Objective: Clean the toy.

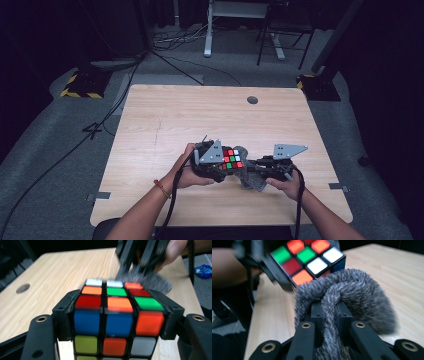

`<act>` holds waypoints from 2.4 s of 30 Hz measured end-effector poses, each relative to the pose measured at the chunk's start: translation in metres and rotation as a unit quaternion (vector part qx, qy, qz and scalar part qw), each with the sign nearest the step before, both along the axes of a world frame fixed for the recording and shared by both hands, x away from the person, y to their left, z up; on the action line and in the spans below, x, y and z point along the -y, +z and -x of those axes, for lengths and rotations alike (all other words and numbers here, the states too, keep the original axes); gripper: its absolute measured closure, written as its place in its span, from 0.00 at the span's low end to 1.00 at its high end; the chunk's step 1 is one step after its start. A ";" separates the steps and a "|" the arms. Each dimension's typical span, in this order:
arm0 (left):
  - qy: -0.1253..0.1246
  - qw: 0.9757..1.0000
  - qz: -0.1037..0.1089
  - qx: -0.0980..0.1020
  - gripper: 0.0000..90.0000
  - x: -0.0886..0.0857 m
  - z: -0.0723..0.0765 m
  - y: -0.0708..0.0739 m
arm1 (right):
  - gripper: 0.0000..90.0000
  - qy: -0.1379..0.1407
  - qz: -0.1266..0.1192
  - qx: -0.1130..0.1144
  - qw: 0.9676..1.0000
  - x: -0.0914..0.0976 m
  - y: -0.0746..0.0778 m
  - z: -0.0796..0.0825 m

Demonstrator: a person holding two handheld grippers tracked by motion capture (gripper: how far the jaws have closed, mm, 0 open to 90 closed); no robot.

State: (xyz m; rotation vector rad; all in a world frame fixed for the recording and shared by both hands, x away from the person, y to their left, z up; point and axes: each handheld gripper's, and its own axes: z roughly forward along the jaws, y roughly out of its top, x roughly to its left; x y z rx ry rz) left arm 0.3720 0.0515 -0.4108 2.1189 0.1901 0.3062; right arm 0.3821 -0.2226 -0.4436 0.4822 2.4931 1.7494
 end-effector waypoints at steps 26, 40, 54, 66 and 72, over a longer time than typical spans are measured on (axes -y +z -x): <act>-0.011 1.000 -0.013 0.018 0.37 0.003 0.005 0.005 | 0.89 -0.021 0.110 0.022 0.993 -0.010 -0.001 0.003; -0.012 0.999 -0.044 0.012 0.37 0.014 0.006 -0.008 | 0.89 -0.031 0.043 0.076 0.996 -0.005 0.022 0.018; -0.005 1.000 0.000 0.022 0.37 0.001 0.009 0.007 | 0.89 -0.036 0.103 0.036 0.993 -0.014 0.004 0.010; 0.020 1.000 -0.009 0.012 0.37 -0.010 0.000 0.004 | 0.89 -0.009 0.082 0.043 0.996 -0.017 0.011 0.018; -0.005 1.000 -0.017 0.008 0.37 0.000 0.004 -0.001 | 0.89 -0.025 0.059 0.071 0.995 -0.011 0.022 0.022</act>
